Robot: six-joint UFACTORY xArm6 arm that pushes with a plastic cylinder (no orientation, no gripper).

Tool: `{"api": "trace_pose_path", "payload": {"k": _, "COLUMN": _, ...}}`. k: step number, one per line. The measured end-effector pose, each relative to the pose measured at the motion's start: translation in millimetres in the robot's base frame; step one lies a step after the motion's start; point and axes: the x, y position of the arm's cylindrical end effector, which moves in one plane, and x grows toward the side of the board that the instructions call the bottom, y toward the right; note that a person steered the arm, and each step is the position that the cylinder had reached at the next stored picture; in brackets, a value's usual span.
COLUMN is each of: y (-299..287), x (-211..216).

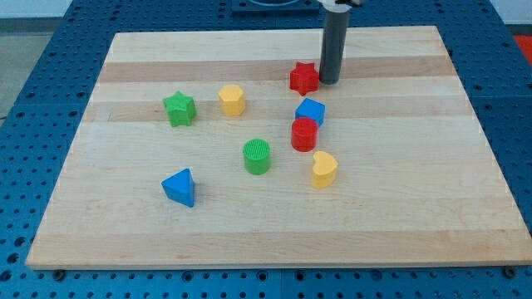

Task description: Separate the blue cube from the red circle

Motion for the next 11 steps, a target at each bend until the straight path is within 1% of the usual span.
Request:
{"api": "trace_pose_path", "payload": {"k": 2, "y": 4, "x": 52}}
{"api": "trace_pose_path", "payload": {"k": 3, "y": 5, "x": 66}}
{"api": "trace_pose_path", "payload": {"k": 4, "y": -15, "x": 71}}
{"api": "trace_pose_path", "payload": {"k": 6, "y": -22, "x": 100}}
{"api": "trace_pose_path", "payload": {"k": 8, "y": -49, "x": 93}}
{"api": "trace_pose_path", "payload": {"k": 9, "y": -55, "x": 90}}
{"api": "trace_pose_path", "payload": {"k": 11, "y": -60, "x": 70}}
